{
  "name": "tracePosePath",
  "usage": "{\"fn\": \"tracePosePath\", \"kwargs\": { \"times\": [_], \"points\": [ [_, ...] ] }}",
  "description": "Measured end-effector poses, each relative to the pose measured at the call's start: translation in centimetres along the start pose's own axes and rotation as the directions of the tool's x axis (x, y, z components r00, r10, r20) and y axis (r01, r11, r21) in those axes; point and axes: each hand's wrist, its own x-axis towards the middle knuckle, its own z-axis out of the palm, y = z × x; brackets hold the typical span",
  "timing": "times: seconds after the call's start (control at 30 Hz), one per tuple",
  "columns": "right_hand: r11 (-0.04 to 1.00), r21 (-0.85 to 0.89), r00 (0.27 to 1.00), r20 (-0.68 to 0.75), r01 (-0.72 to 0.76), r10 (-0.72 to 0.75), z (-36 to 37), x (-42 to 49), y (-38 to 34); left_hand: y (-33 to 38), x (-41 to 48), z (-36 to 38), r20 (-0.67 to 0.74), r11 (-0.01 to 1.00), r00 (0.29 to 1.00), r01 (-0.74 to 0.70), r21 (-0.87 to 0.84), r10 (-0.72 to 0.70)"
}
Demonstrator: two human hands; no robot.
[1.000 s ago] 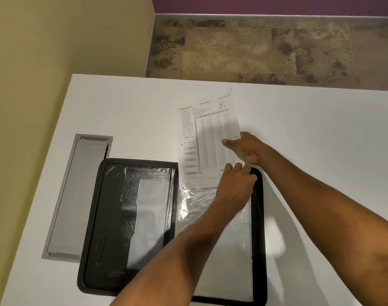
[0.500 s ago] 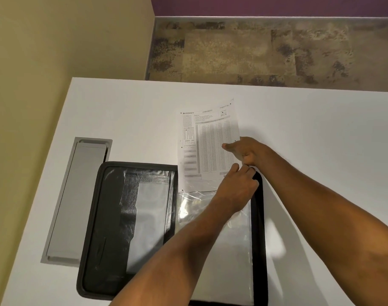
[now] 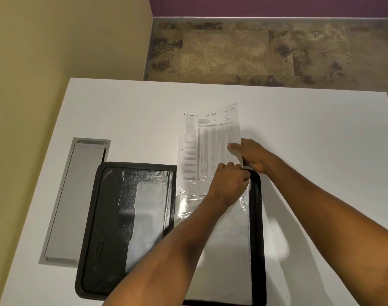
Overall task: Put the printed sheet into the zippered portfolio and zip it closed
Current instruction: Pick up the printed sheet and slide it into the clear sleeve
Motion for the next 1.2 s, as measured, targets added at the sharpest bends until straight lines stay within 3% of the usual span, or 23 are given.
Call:
{"fn": "tracePosePath", "kwargs": {
  "times": [0.17, 0.37, 0.53, 0.7, 0.8, 0.93, 1.1, 1.2],
  "points": [
    [0.999, -0.038, 0.997, -0.062, 0.036, -0.039, -1.6, -0.4, 0.3, -0.2, 1.0, -0.8, 0.083, 0.997, 0.996, 0.042, -0.071, -0.037],
    [0.979, -0.203, 1.000, 0.021, 0.013, -0.009, -2.7, -1.7, 1.2, -0.4, 1.6, -0.9, 0.110, 0.980, 0.992, 0.086, -0.182, -0.067],
    [0.928, -0.372, 0.997, 0.069, -0.009, 0.037, -3.2, -2.0, 1.3, -0.1, 1.6, -0.7, 0.166, 0.979, 0.983, 0.101, -0.175, -0.072],
    [0.991, -0.116, 0.980, -0.179, 0.071, -0.091, -2.6, -0.5, -1.3, 0.5, 1.6, -0.6, 0.129, 0.987, 0.987, 0.107, -0.122, -0.091],
    [0.974, -0.192, 0.961, -0.224, 0.120, -0.162, -2.3, -0.3, -2.5, 1.0, 1.6, -0.3, 0.080, 0.997, 0.994, 0.073, -0.024, -0.071],
    [0.963, -0.262, 0.990, -0.101, 0.066, -0.096, -2.9, -0.7, -2.8, 1.6, 1.6, 0.1, 0.038, 0.992, 0.998, 0.037, 0.124, -0.042],
    [0.865, -0.498, 0.985, 0.110, -0.063, 0.136, -4.0, -1.4, -2.5, 2.2, 1.5, 0.5, 0.005, 0.977, 1.000, 0.015, 0.214, -0.017],
    [0.897, -0.439, 0.986, 0.122, -0.052, 0.117, -3.6, -0.9, -2.4, 2.3, 1.3, 0.6, 0.002, 0.972, 1.000, 0.015, 0.234, -0.016]
  ]
}}
